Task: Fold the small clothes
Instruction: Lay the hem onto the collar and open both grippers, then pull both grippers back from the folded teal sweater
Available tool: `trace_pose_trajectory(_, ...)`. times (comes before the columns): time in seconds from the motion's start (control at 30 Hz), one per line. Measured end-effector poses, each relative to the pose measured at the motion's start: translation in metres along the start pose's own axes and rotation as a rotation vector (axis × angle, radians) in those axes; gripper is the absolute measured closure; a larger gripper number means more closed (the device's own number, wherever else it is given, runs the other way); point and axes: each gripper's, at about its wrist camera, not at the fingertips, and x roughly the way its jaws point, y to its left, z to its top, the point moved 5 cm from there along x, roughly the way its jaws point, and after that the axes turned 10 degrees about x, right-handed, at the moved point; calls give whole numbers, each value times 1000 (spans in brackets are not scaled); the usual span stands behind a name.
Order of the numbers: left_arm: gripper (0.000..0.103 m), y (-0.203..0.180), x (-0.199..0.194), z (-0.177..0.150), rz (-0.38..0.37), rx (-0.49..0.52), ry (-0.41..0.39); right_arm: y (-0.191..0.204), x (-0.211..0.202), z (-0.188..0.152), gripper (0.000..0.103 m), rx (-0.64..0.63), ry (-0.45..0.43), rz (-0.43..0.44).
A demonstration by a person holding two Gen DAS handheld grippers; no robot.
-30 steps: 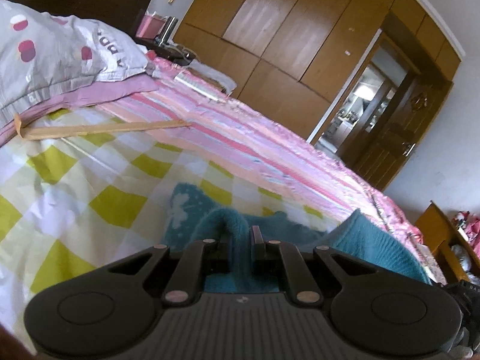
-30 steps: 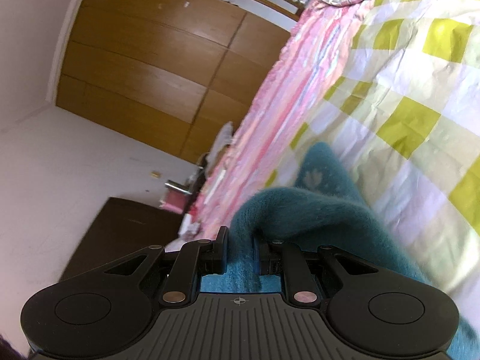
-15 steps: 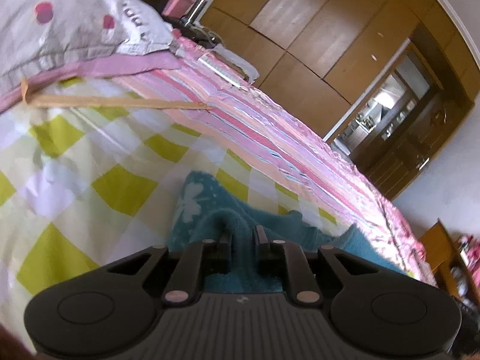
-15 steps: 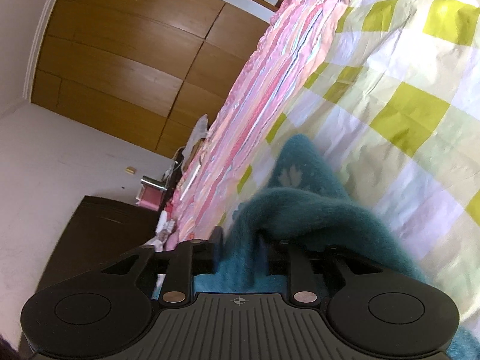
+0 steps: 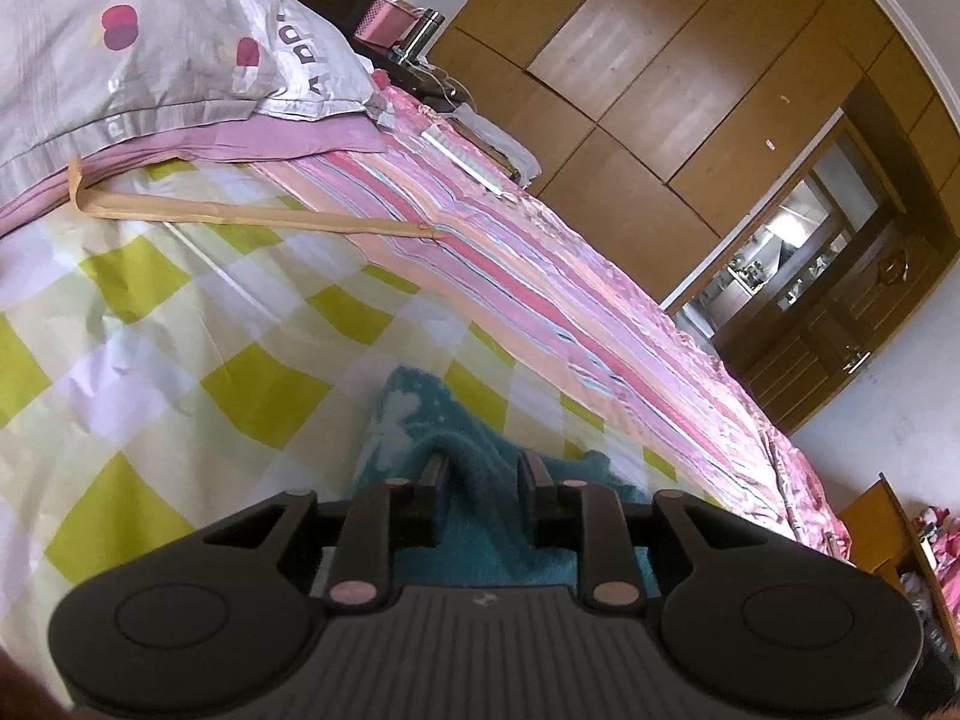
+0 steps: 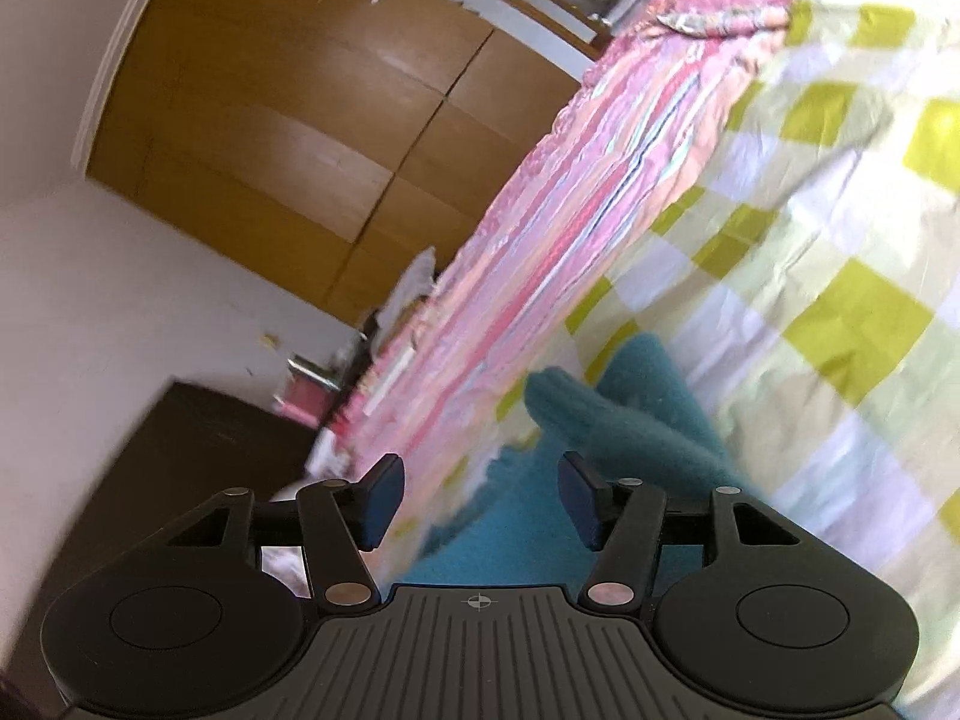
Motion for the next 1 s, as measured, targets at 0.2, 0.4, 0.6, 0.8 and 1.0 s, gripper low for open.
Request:
trace_pose_trajectory(0.2, 46, -2, -19, 19, 156, 101, -115, 1, 2, -9, 45, -98, 6, -58)
trace_pose_trajectory(0.4, 44, -20, -35, 14, 200, 262, -151, 12, 0, -18, 45, -229, -28, -114)
trace_pose_trajectory(0.6, 43, -77, -28, -24, 139, 529, -137, 33, -5, -42, 45, -452, -46, -164)
trace_pose_trajectory(0.8, 43, -120, 6, -53, 69, 641, -59, 45, 10, -69, 51, -601, 25, -180)
trace_pose_trajectory(1.0, 43, -83, 37, -43, 177, 491, 33, 19, 16, -53, 66, -564, 33, -268)
